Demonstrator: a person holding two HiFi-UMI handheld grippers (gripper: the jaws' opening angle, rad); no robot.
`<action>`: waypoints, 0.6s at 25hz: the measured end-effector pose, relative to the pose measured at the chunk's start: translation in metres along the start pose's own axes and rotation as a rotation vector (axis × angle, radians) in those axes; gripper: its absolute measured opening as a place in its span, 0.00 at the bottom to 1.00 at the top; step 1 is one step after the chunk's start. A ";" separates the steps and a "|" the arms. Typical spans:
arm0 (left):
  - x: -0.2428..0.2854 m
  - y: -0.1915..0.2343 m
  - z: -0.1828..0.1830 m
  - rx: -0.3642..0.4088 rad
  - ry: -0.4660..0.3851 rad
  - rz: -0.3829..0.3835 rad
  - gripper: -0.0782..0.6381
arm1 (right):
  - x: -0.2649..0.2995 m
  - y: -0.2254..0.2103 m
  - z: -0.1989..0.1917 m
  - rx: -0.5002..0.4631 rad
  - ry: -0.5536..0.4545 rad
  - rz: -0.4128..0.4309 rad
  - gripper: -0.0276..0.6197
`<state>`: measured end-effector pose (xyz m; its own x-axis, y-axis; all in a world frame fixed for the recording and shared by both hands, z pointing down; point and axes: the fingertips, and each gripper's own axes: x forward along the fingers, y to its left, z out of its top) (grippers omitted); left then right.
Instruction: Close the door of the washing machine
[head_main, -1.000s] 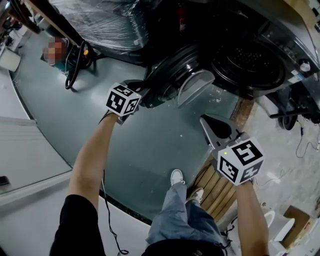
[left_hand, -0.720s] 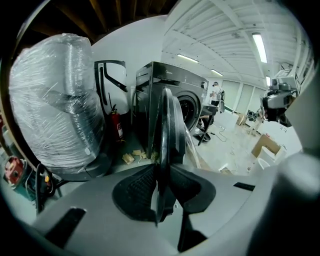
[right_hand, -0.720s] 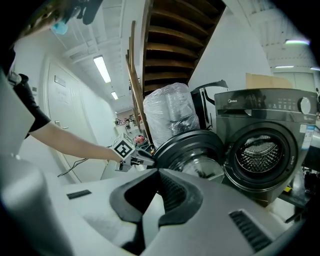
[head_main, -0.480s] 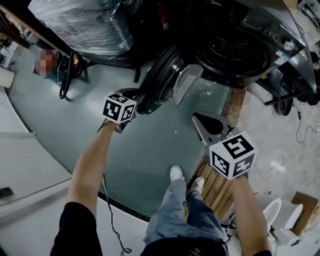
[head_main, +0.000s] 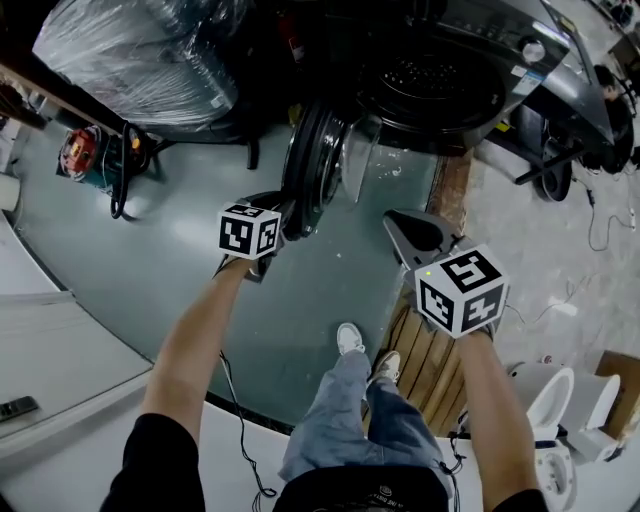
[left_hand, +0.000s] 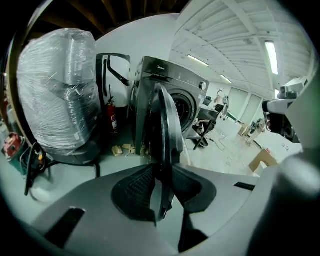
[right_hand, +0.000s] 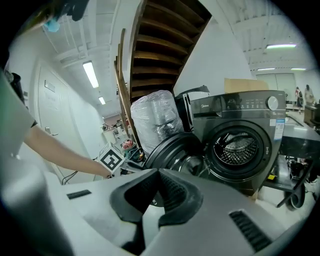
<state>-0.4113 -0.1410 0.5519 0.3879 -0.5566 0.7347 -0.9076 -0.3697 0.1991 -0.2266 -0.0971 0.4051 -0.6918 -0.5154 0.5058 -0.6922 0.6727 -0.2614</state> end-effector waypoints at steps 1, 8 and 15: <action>0.001 -0.006 0.000 -0.012 -0.003 -0.001 0.25 | -0.005 -0.004 -0.001 0.009 -0.005 -0.010 0.08; 0.017 -0.047 0.001 -0.077 -0.016 0.000 0.27 | -0.029 -0.033 -0.009 0.051 -0.039 -0.059 0.08; 0.034 -0.084 0.007 -0.117 -0.025 0.020 0.28 | -0.042 -0.062 -0.015 0.051 -0.073 -0.098 0.08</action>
<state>-0.3207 -0.1336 0.5557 0.3721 -0.5818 0.7232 -0.9272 -0.2696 0.2601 -0.1515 -0.1093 0.4125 -0.6318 -0.6159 0.4706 -0.7657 0.5903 -0.2555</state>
